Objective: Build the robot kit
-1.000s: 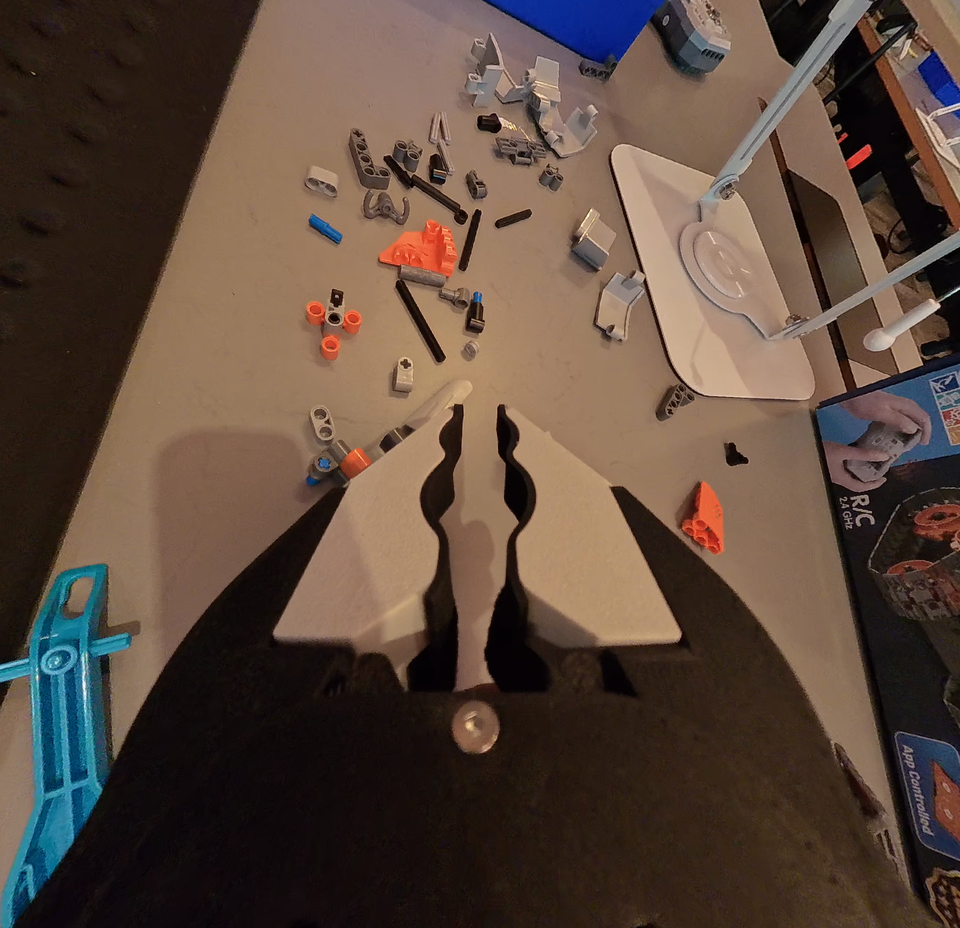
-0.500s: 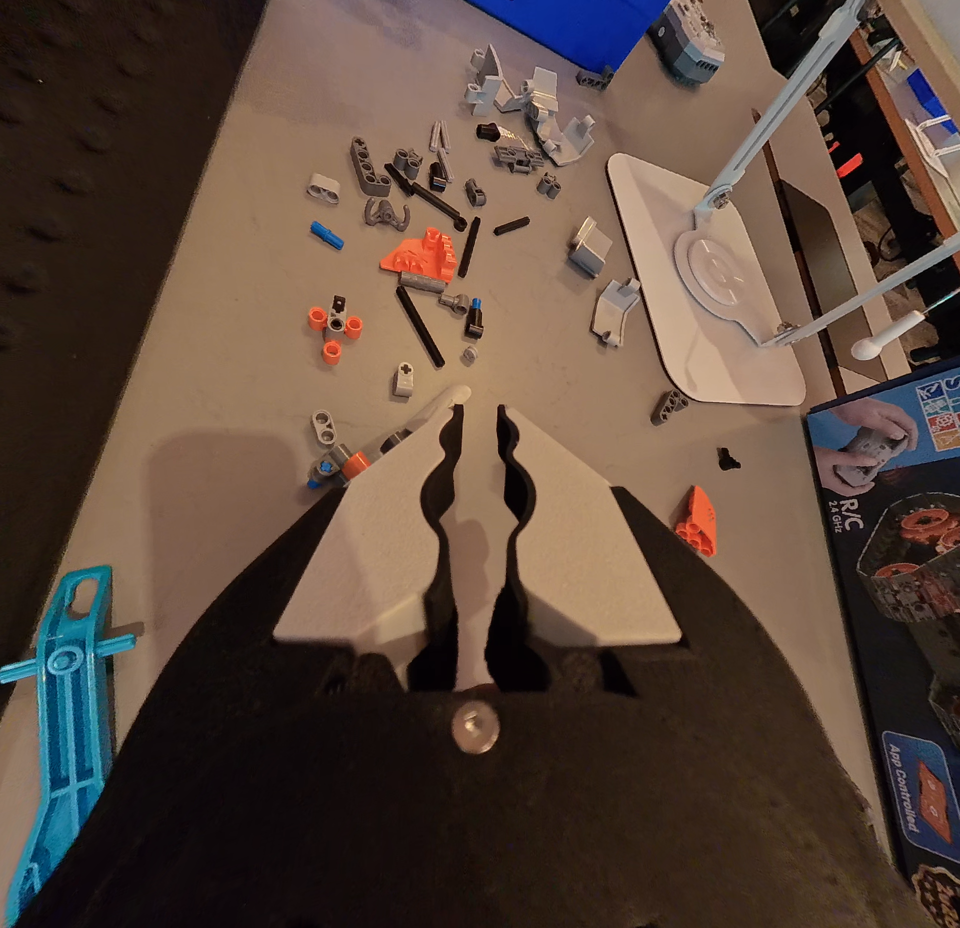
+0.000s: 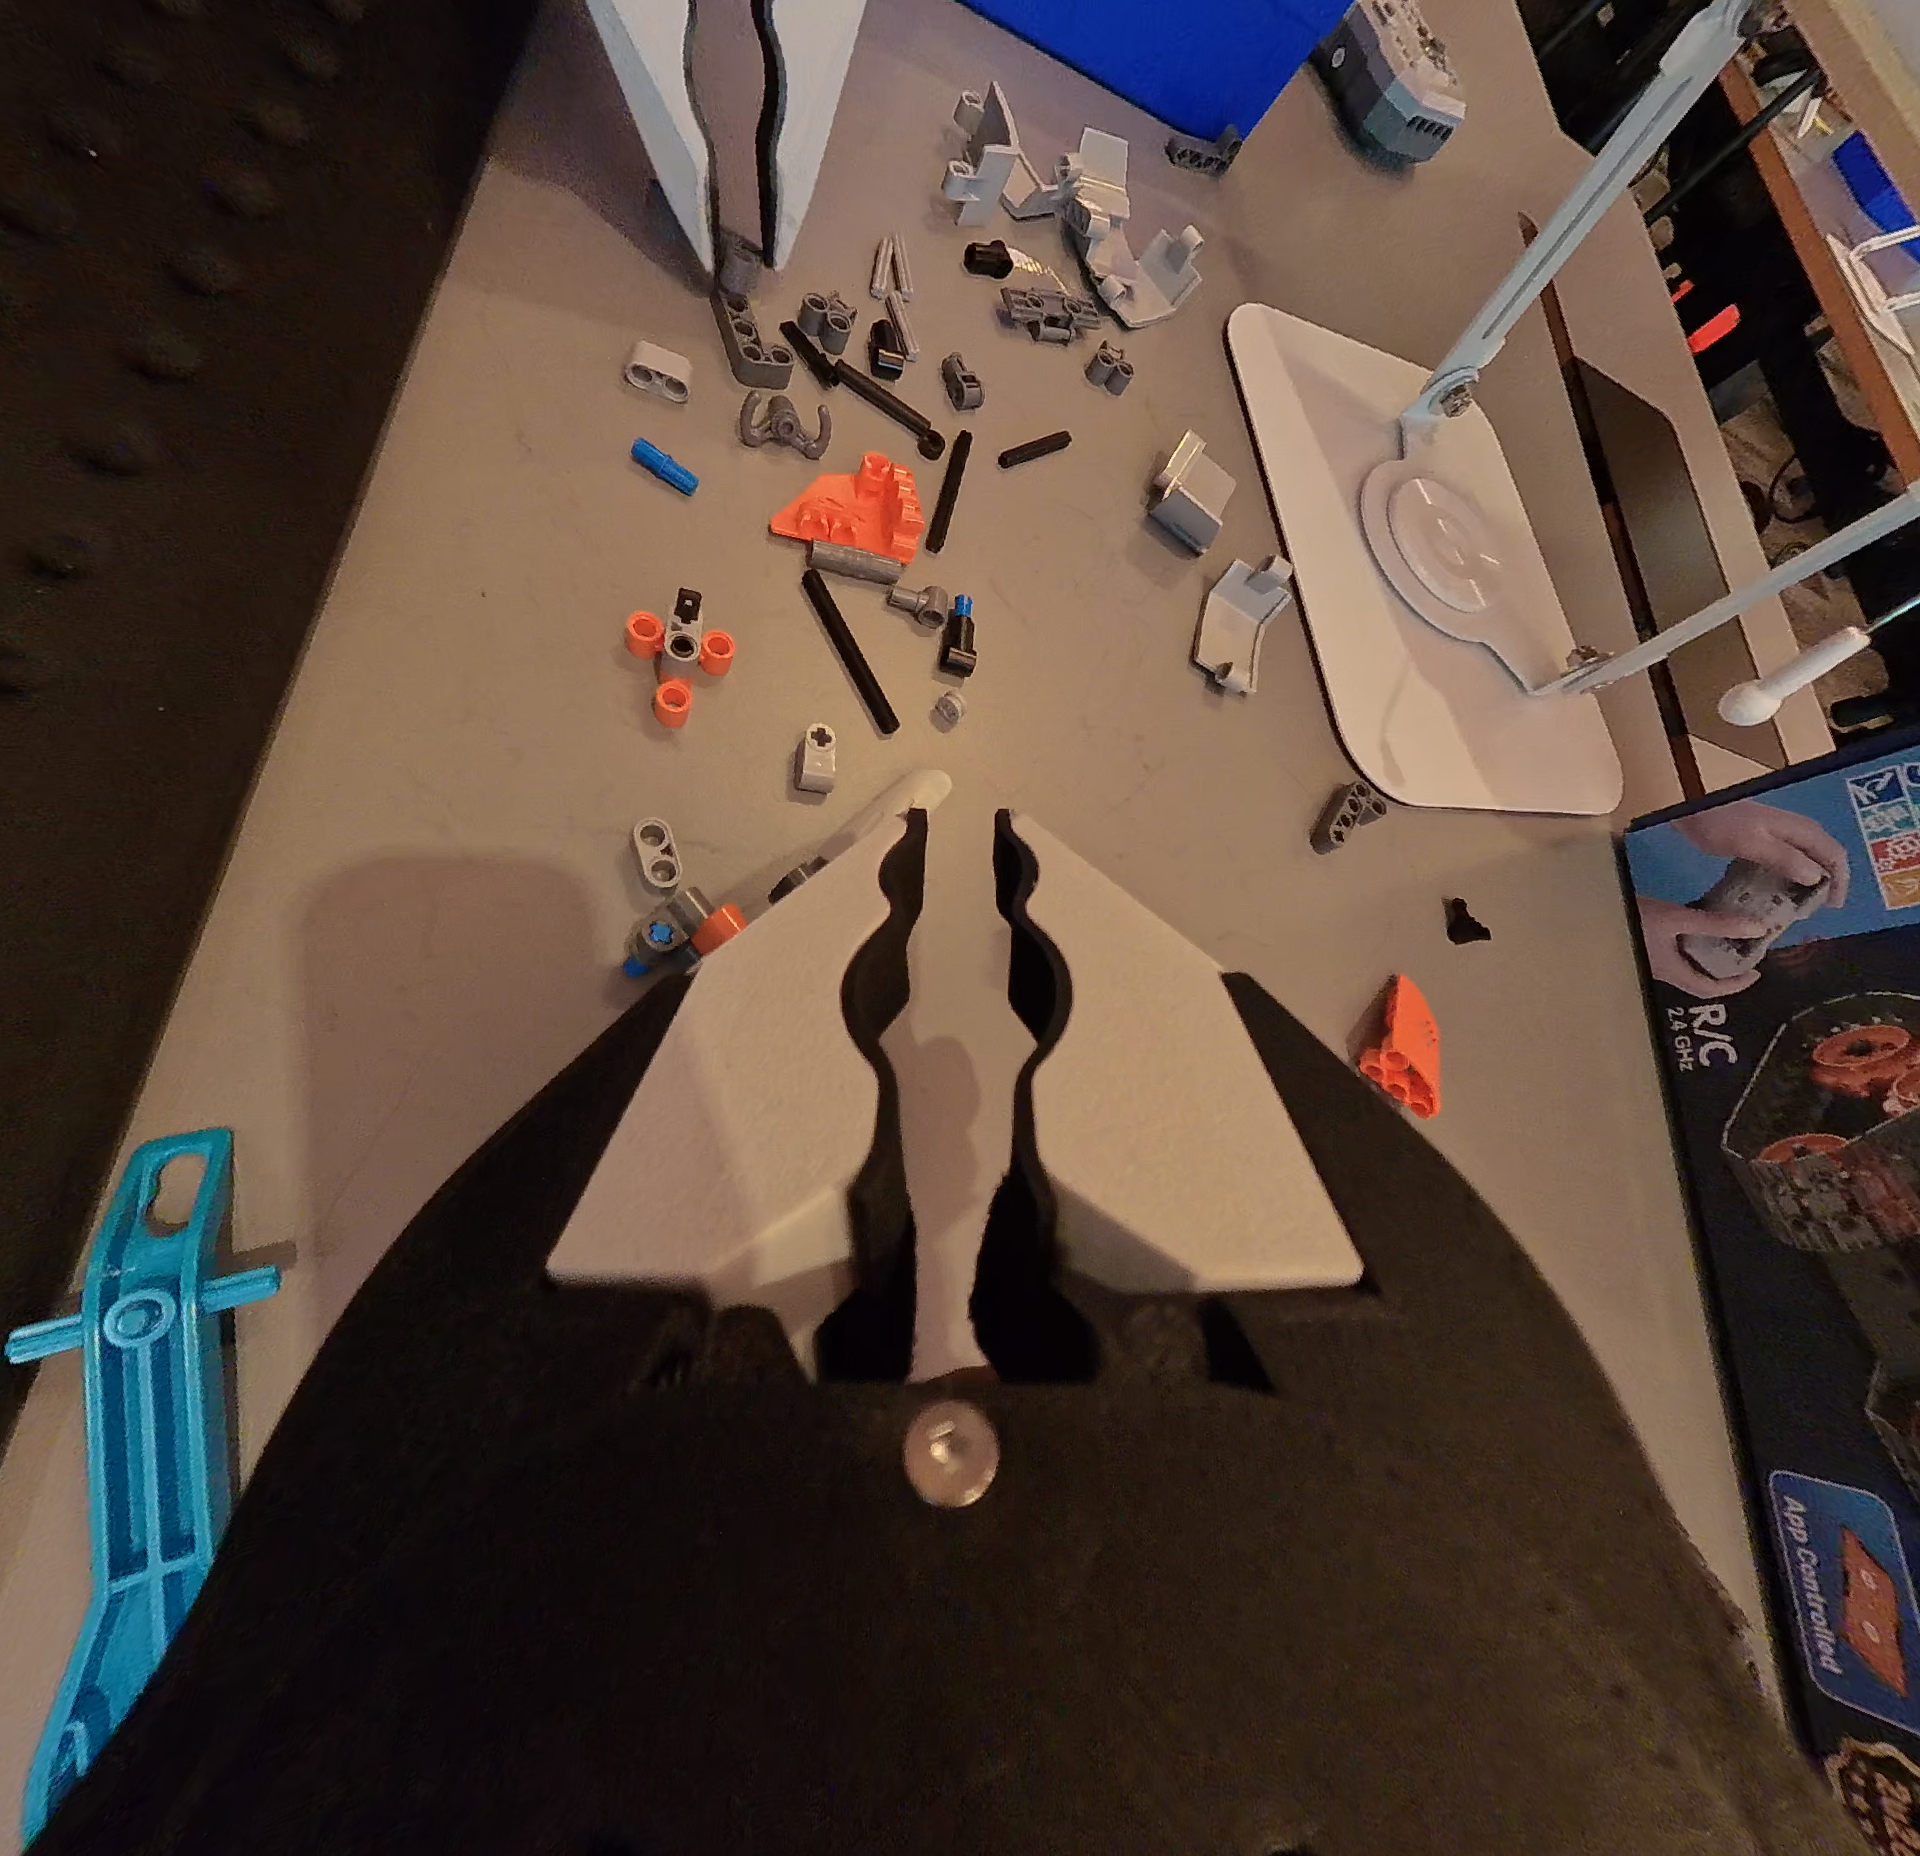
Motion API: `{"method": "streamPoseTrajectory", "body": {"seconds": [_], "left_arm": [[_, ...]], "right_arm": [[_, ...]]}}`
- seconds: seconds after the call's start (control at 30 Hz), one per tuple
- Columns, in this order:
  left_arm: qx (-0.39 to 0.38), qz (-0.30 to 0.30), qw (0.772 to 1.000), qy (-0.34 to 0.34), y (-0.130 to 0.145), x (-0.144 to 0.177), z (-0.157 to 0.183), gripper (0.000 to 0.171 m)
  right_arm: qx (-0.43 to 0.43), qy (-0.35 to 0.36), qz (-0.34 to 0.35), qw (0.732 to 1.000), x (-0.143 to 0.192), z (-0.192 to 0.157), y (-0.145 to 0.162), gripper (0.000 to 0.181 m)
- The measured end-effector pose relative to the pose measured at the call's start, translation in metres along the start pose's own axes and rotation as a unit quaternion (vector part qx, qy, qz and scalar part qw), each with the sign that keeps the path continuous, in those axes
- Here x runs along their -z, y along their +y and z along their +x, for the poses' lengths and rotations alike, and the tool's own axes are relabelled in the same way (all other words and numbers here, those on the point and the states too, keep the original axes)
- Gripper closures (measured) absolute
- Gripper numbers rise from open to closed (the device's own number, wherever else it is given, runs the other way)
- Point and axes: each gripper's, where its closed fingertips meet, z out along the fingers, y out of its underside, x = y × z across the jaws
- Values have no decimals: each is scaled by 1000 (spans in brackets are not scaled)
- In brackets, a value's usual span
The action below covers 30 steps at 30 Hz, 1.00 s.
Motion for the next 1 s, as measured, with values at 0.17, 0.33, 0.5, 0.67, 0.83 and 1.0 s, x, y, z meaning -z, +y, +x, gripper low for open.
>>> {"method": "streamPoseTrajectory", "body": {"seconds": [0.17,0.33,0.5,0.67,0.83,1.0], "left_arm": [[11,16,1000,-13,2,6,-5,151],[41,22,997,-68,12,21,-32,155],[46,-19,993,-111,27,11,-50,158],[31,-32,995,-90,32,-1,-47,156],[29,-25,997,-63,29,-4,-44,165],[30,-23,998,-57,27,-6,-43,169]], "right_arm": [[2,0,-1,1000,0,-1,0,170],[2,1,-2,1000,0,0,1,170],[2,1,-1,1000,0,0,0,170],[2,1,-1,1000,0,0,0,170],[1,-1,-3,1000,0,0,1,170],[1,-2,-3,1000,0,0,2,171]]}}
